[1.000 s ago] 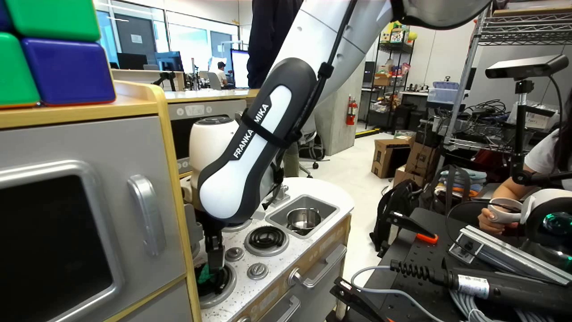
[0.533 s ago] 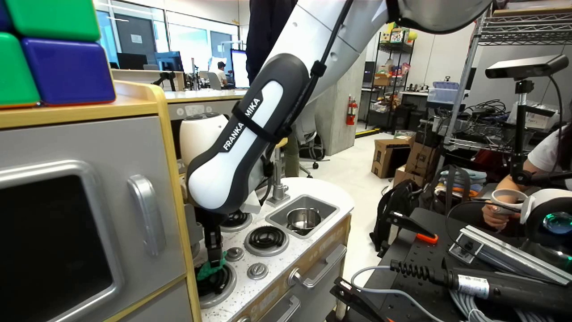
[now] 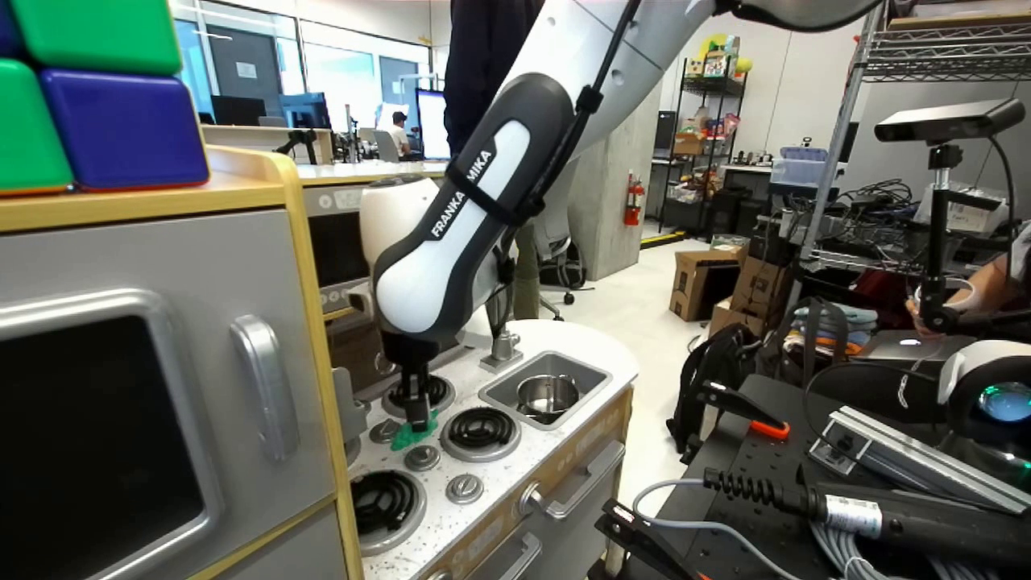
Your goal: Put the toy into the silver pot.
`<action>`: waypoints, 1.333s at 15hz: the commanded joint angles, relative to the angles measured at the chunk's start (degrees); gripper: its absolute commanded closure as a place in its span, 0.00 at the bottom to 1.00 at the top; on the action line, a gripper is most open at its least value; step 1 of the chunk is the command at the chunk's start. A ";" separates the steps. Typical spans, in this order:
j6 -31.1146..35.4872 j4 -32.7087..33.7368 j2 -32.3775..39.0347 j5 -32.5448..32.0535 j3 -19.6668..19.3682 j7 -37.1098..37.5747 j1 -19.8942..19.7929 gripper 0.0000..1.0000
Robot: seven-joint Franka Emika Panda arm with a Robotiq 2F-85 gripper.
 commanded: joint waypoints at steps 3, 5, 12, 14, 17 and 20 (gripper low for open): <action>-2.58 -10.29 -8.22 1.19 -2.35 7.33 -6.08 0.83; -3.97 -12.09 -8.88 3.07 -1.56 8.67 -8.90 0.83; -1.21 -14.28 -9.82 12.59 -1.21 14.18 -17.13 0.83; -0.50 -14.18 -9.91 14.87 -1.72 15.98 -19.04 0.83; -0.07 -13.84 -10.03 17.79 -2.49 19.19 -21.33 0.83; -0.30 -13.18 -9.64 19.56 -3.71 22.23 -22.57 0.83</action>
